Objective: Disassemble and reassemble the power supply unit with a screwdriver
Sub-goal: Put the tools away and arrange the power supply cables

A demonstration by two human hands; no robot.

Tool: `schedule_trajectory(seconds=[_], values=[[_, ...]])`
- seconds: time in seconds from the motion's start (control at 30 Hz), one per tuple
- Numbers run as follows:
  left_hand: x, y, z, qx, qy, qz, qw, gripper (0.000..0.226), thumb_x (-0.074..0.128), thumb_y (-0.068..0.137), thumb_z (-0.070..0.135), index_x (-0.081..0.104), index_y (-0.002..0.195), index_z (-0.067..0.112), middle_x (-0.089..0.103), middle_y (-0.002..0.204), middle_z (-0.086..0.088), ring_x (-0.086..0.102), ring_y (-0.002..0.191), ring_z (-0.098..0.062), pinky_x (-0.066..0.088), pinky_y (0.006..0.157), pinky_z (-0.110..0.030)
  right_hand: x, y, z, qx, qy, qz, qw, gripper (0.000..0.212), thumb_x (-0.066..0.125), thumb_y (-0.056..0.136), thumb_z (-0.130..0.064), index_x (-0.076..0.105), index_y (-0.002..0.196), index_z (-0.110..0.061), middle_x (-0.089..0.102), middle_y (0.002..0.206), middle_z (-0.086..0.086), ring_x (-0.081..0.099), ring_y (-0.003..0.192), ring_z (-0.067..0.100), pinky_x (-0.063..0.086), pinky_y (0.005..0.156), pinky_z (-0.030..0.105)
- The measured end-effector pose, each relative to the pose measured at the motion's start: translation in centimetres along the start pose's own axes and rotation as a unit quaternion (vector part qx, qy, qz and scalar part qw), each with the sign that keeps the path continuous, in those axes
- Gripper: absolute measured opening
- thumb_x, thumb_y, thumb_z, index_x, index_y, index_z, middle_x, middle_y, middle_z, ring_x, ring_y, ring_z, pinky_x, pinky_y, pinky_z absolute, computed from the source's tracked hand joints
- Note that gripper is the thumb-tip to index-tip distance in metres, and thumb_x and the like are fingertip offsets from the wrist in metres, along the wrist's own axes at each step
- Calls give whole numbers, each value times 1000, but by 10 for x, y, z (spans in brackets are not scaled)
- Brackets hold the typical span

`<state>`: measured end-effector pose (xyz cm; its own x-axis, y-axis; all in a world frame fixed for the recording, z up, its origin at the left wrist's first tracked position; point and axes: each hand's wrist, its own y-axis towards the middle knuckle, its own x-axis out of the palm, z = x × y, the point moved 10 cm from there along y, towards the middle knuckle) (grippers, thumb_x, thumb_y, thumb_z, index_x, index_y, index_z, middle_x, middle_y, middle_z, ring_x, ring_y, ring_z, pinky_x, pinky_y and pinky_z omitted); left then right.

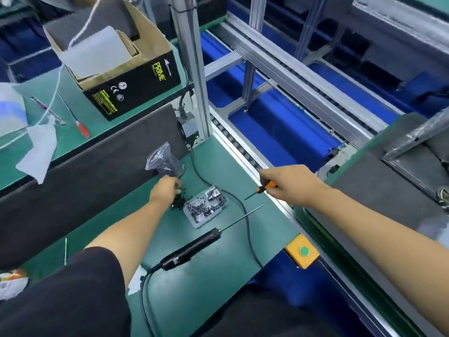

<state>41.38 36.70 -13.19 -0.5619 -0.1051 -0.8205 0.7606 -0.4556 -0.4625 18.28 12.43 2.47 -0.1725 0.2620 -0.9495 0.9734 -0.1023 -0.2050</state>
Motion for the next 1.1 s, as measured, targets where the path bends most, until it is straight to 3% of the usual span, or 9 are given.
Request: schedule_trajectory(seconds=[0.1, 0.3, 0.43, 0.6, 0.7, 0.83, 0.9, 1.0, 1.1], values=[[7, 13, -4, 0, -23, 7, 1000, 24, 56, 99, 12, 70, 118, 5, 69, 120, -12, 64, 109, -29, 36, 55, -3, 12, 5, 1, 8, 6, -11, 1000, 7, 50, 84, -33, 46, 90, -35, 49, 63, -22, 45, 55, -2, 24, 47, 26], [7, 22, -8, -6, -41, 31, 999, 10, 63, 96, 9, 69, 103, 14, 68, 107, -12, 63, 104, -34, 50, 83, -33, 30, 10, 2, 14, 18, -37, 999, 9, 51, 87, -32, 51, 96, -34, 57, 73, -17, 50, 59, 7, 32, 50, 28], [17, 22, -13, -20, -54, 23, 998, 13, 59, 96, 5, 60, 94, 18, 57, 81, 6, 58, 91, -27, 38, 63, -28, 38, 13, 0, 15, 21, -42, 999, 9, 52, 88, -31, 52, 97, -33, 63, 83, -13, 53, 66, 10, 35, 52, 26], [22, 24, -14, -5, -12, 25, 1000, 15, 50, 97, 9, 64, 98, 9, 54, 92, -4, 48, 82, -25, 37, 70, -37, 43, 18, -5, 14, 24, -43, 999, 8, 49, 88, -33, 49, 95, -35, 62, 86, -15, 53, 68, 11, 43, 53, 29], [25, 21, -12, 34, 31, 6, 999, 15, 47, 103, 9, 61, 102, 13, 53, 102, -5, 44, 95, -27, 40, 83, -39, 44, 22, -7, 10, 19, -40, 999, 8, 47, 87, -34, 49, 95, -37, 59, 84, -17, 50, 64, 6, 28, 50, 26], [15, 21, -12, 63, -21, 40, 997, 16, 48, 106, 14, 62, 114, 13, 53, 113, -9, 52, 103, -32, 45, 95, -44, 44, 25, -7, 12, 22, -37, 999, 7, 46, 87, -34, 47, 93, -38, 59, 83, -17, 47, 63, -3, 23, 50, 24], [13, 20, -14, 59, -77, 39, 995, 19, 47, 106, 13, 63, 116, 8, 53, 115, -14, 60, 97, -30, 48, 94, -39, 45, 26, -7, 16, 25, -36, 999, 7, 47, 86, -34, 46, 92, -38, 55, 78, -18, 47, 62, -3, 23, 49, 25], [14, 20, -19, 43, -122, 22, 991, 20, 44, 107, 13, 63, 106, 5, 58, 110, -19, 66, 81, -16, 43, 75, -21, 47, 26, -6, 17, 31, -44, 998, 7, 47, 87, -33, 46, 92, -38, 52, 75, -19, 49, 62, 0, 26, 49, 26], [12, 24, -27, 17, -145, 21, 989, 21, 49, 107, 16, 61, 99, 1, 57, 111, -23, 67, 82, -25, 48, 85, -36, 48, 25, -6, 16, 34, -43, 998, 8, 49, 87, -33, 46, 93, -38, 56, 80, -17, 49, 63, -1, 27, 48, 26]])
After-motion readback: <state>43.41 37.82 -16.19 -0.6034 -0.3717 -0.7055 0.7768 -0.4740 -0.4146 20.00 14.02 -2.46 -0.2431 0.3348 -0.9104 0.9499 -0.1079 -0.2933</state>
